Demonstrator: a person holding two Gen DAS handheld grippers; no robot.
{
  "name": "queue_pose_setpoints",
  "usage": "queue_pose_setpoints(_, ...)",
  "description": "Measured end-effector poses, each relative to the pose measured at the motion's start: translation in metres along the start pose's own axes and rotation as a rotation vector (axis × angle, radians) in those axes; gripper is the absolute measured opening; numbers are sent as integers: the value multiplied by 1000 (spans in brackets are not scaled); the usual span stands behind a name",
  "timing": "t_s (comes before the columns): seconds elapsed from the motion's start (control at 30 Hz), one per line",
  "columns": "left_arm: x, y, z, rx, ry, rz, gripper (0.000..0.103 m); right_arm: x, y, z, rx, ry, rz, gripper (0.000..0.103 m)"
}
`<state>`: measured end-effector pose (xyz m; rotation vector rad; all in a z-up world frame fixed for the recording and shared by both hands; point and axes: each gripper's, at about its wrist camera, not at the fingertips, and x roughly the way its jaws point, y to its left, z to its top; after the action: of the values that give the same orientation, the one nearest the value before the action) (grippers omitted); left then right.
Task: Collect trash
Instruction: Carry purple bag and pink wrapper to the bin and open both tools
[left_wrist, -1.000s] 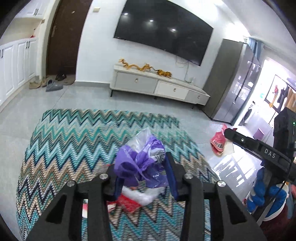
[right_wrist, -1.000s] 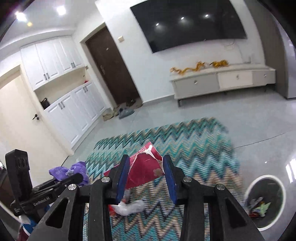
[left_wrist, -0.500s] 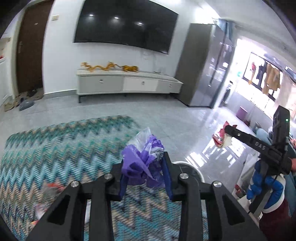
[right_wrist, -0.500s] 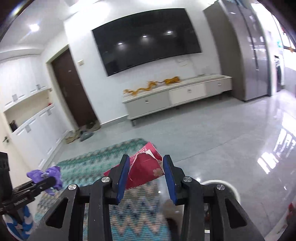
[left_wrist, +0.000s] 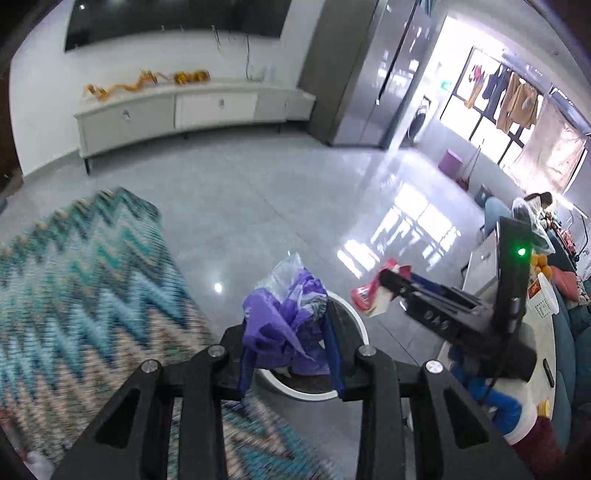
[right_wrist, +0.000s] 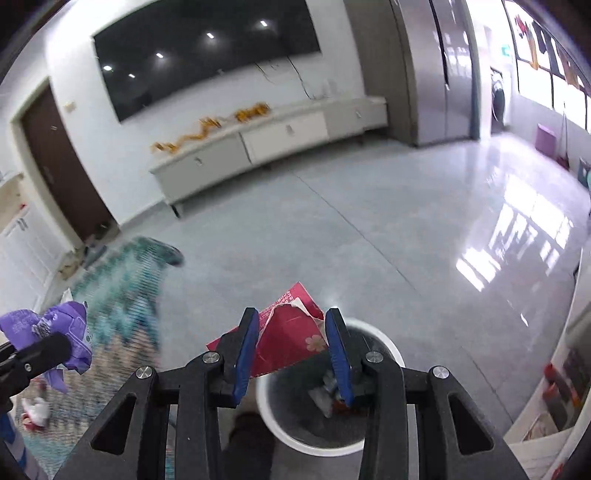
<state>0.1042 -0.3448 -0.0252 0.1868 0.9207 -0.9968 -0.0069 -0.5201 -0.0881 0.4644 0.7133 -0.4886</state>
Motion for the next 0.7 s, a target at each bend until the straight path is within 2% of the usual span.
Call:
queue_pose_setpoints(0.17,54,-14,5,-18,82,-4,34,44,-31,-14,44,86,-45,35)
queue_pose_setpoints(0.27,74,-20,8,-32,105,-9,36,64,-46,-21,58,130,-63,36)
queue_pose_setpoints(0.37,92,-24,12,-54,127,-30,43,80,-60,-27,72,165,-70,38)
queue_pose_setpoints(0.53,114,-23,13,-92,151,-47,64,98,-78,-37,101,194,-77,40)
queue_pose_setpoints(0.67,121,-20,13,-109,171,-57,66,106,-93,-45,126,207,-96,42)
queue_pose_setpoints(0.7,120,-19,13,-110,171,-59,66,106,-94,-46,128,205,-105,47)
